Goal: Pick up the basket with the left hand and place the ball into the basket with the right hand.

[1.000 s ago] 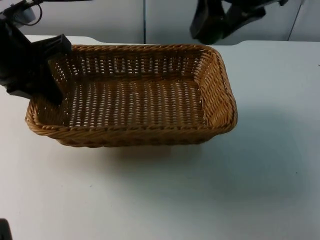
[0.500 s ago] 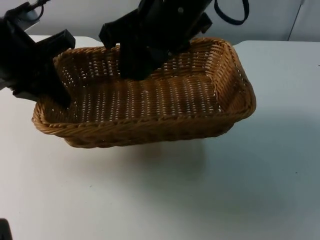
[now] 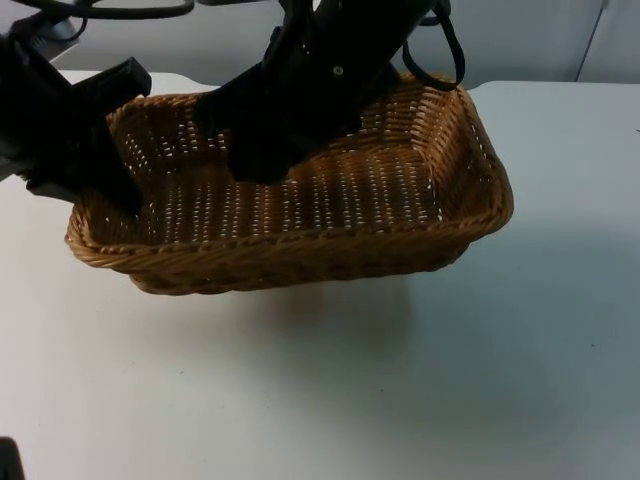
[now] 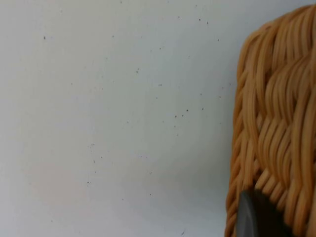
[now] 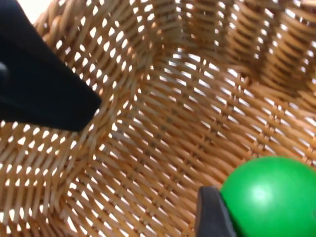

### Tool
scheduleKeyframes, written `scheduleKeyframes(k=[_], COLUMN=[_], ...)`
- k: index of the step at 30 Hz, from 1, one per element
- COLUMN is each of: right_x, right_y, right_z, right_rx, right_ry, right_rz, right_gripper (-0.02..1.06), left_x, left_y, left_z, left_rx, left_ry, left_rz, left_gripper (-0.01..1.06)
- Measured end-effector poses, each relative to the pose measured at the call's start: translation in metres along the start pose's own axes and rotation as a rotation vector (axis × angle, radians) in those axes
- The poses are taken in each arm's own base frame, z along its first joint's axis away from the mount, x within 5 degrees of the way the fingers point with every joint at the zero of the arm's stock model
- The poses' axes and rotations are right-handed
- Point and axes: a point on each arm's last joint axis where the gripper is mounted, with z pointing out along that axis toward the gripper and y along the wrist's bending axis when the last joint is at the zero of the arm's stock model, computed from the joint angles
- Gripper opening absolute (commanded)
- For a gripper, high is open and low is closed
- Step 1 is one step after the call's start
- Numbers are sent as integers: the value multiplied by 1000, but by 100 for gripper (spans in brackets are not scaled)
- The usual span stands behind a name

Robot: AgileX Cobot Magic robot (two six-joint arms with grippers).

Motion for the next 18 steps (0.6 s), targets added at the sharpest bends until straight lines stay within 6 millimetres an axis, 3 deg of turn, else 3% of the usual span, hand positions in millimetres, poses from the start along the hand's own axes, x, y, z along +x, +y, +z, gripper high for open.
scheduleKeyframes(k=[3, 10, 18], right_x=[-1, -1, -1], right_y=[-1, -4, -9], right_z=[0, 0, 0], right_rx=[8, 43, 95], right_ry=[-10, -9, -8], right_rz=[-9, -17, 16], right_gripper=[15, 46, 63], left_x=[0, 0, 0], left_y=[0, 0, 0], left_z=[0, 0, 0], left_rx=[0, 0, -1], left_ry=[0, 0, 0], left_rz=[0, -2, -1], left_gripper=[0, 0, 0])
